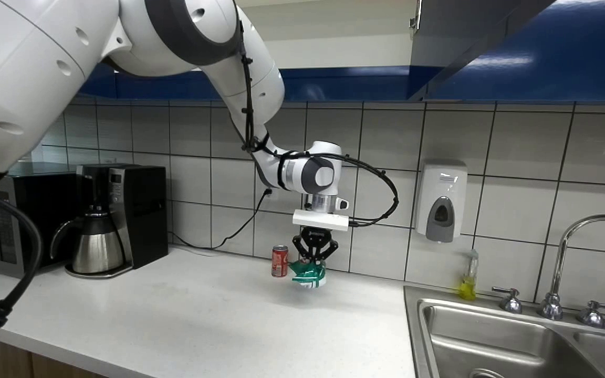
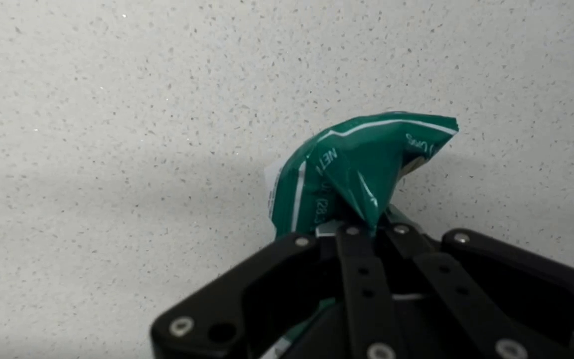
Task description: Put the green snack packet in the top cabinet
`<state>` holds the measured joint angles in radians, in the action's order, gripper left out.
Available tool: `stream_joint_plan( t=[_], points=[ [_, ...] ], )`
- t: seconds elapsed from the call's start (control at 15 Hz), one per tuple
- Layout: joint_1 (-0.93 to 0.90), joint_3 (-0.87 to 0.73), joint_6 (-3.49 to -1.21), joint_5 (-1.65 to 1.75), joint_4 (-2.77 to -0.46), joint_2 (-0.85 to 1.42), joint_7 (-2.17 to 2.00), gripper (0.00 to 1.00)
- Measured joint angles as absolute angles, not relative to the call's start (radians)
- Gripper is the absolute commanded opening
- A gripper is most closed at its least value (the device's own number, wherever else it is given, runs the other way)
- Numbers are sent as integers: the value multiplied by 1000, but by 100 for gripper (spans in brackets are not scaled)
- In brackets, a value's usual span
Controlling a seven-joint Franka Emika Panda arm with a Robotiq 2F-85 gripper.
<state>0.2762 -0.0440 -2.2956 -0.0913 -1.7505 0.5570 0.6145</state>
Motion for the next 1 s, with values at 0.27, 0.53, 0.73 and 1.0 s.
stream_joint_plan(
  t=[0.27,0.53,0.73,1.0],
  points=[
    [276,-42,-2295,-95,-1828,500,613,1],
    [276,-39,-2294,-102,-1920,424,613,1],
    [272,-39,-2292,-116,-2001,354,613,1],
    [264,-39,-2290,-128,-2115,262,612,1]
  ],
)
